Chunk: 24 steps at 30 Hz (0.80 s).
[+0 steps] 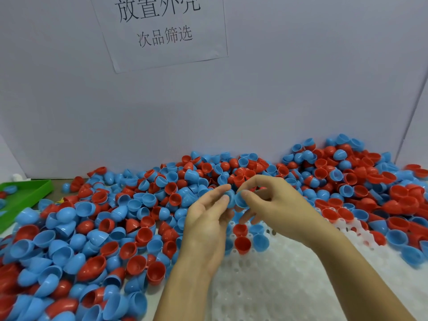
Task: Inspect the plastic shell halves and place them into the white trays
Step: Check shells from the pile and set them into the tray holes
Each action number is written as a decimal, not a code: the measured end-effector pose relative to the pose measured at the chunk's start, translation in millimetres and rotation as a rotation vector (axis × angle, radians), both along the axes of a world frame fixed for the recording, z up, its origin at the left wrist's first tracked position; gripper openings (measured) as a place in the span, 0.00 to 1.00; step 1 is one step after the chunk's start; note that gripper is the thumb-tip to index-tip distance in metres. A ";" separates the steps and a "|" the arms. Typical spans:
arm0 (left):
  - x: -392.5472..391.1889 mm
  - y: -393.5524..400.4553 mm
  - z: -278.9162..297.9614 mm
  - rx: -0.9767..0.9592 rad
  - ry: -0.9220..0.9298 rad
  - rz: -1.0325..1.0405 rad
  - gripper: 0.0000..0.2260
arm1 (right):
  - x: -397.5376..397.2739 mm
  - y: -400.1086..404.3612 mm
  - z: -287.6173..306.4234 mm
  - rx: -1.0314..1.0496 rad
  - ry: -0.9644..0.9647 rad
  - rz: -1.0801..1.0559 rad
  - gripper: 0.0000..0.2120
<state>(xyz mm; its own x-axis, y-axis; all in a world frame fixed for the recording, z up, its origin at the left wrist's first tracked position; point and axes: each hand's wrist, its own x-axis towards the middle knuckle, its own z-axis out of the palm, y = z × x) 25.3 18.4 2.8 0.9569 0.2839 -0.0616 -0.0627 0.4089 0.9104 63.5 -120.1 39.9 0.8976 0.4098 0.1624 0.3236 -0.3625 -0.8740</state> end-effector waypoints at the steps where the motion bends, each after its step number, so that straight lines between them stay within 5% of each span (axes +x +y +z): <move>1: 0.3 -0.2 -1.3 0.023 -0.004 0.024 0.09 | 0.3 -1.0 0.0 -0.041 0.005 0.013 0.05; 5: 2.3 2.0 -6.0 0.132 -0.004 0.133 0.08 | 1.7 -8.5 -2.0 -0.313 -0.191 -0.018 0.08; 8: 1.3 3.6 -6.2 0.181 -0.010 0.147 0.14 | -1.0 -5.8 -2.1 -0.321 -0.280 0.055 0.16; 12: 0.8 -1.2 -6.3 0.199 -0.015 0.095 0.15 | 0.3 1.3 -6.0 -0.365 -0.345 0.051 0.14; 17: 5.0 0.1 -8.4 0.148 0.008 0.142 0.13 | 8.9 -22.0 -0.5 -0.503 -0.263 -0.053 0.07; 24: 7.7 6.5 -14.0 0.215 0.079 0.221 0.11 | 11.6 -34.2 -20.8 -0.893 -0.020 -0.117 0.11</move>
<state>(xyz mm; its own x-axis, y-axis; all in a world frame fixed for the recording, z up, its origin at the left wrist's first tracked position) 33.0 25.0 -11.2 0.8652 0.4990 -0.0489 -0.0546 0.1909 0.9801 75.1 -154.3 19.1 0.9419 0.2972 -0.1568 0.2544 -0.9355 -0.2452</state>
